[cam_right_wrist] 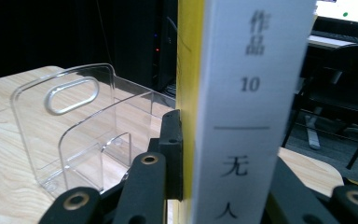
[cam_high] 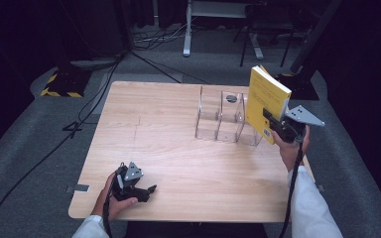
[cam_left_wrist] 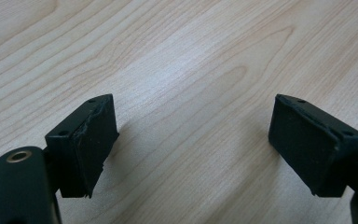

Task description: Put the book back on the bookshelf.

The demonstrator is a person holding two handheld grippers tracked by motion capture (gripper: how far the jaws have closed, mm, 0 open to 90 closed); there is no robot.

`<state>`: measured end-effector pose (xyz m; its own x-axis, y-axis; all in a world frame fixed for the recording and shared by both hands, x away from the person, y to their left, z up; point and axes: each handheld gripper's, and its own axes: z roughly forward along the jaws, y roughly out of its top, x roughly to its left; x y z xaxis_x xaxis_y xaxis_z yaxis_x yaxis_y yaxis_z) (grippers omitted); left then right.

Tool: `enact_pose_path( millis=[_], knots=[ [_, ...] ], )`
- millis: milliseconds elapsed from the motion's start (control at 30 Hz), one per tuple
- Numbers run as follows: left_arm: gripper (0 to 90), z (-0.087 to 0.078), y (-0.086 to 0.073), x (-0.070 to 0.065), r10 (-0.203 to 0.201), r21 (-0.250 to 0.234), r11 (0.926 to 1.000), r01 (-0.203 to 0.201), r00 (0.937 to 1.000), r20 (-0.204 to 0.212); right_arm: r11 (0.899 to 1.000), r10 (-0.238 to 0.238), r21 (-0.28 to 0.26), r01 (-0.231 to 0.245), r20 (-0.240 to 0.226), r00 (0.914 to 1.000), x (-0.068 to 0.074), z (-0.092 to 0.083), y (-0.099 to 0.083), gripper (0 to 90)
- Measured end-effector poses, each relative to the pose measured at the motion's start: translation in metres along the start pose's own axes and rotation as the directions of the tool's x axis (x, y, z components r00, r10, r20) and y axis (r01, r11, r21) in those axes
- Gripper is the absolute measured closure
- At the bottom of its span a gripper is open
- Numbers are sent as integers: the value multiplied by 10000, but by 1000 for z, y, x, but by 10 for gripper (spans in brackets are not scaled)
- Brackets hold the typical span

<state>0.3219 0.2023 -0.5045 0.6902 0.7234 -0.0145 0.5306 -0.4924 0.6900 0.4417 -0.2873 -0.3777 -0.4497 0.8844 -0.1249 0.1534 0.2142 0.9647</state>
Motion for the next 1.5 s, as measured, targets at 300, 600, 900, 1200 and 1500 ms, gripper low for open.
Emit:
enact_pose_path(
  millis=[300, 600, 900, 1200, 1500],
  knots=[
    [159, 1, 0, 0, 21, -33, 10000, -20, 10000, 52, 9997, 95, 206, -103, 419, 9991, 4, 22, -3, 756],
    [159, 1, 0, 0, 30, -40, 10000, -30, 10000, 67, 9989, 236, 390, -266, 754, 9969, 4, 38, -7, 756],
    [158, 1, 0, 0, 30, -39, 10000, -30, 10000, 77, 9980, 305, 526, -357, 963, 9949, 6, 49, -15, 755],
    [158, 1, 0, 0, 29, -26, 10000, -29, 10000, 78, 9970, 206, 719, -284, 1074, 9940, 9, 58, -22, 755],
    [158, 1, 0, 0, 34, -24, 10000, -34, 10000, 77, 9950, 187, 950, -302, 1190, 9927, 10, 66, -31, 754]
  ],
)
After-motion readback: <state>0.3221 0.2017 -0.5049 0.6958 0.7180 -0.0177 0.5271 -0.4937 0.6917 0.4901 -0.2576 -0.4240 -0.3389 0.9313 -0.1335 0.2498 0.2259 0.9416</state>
